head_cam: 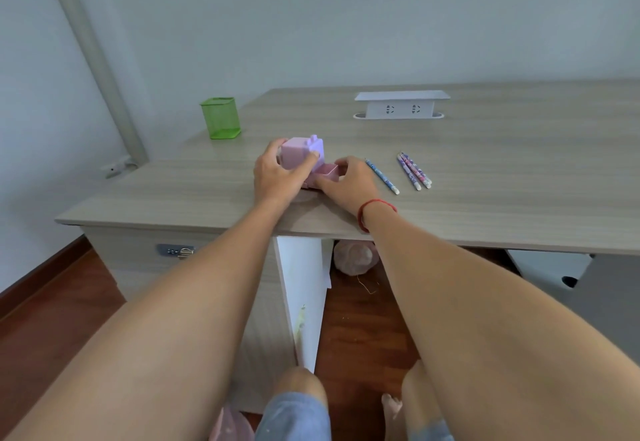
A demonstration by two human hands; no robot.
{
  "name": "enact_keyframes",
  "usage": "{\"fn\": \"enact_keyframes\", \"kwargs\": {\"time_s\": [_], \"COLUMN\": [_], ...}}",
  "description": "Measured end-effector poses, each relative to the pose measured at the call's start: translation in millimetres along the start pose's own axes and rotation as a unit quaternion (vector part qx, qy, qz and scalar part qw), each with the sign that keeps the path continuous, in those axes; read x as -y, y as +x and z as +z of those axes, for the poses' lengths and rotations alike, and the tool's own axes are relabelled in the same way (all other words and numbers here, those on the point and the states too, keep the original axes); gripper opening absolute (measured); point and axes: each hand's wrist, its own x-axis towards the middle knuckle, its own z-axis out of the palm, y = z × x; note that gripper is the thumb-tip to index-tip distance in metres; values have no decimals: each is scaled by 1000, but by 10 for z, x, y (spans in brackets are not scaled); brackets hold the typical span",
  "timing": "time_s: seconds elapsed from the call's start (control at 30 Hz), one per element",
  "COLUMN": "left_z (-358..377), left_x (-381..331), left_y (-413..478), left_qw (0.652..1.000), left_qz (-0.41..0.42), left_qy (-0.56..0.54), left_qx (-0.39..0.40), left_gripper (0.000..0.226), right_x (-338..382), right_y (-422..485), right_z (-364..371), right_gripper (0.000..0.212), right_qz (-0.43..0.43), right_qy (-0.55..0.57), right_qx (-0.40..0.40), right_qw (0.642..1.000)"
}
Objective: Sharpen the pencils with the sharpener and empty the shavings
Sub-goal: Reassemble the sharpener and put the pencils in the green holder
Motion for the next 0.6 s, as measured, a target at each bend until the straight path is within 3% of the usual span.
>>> {"fn": "enact_keyframes", "kwargs": {"time_s": [0.17, 0.23, 0.47, 0.6], "left_z": [31, 37, 4, -2], "left_x": [-3, -11, 28, 24], "left_y": [-14, -7, 40, 38], "left_qw": [1000, 1000, 999, 999], "left_qz": [-11, -17, -13, -11], "left_qy": [23, 13, 7, 15], "left_qx": [5, 6, -29, -28], "left_gripper": [69, 59, 32, 31], "right_x": [-51, -66, -90, -101], "right_y": [78, 96, 125, 149], "right_z": [78, 86, 101, 102], "right_gripper": [36, 33, 53, 47], "right_qz": [-15, -20, -20, -45], "right_qy": [-28, -32, -13, -32], "right_qx": [-10, -8, 2, 6], "right_qw": [999, 999, 1000, 998]}}
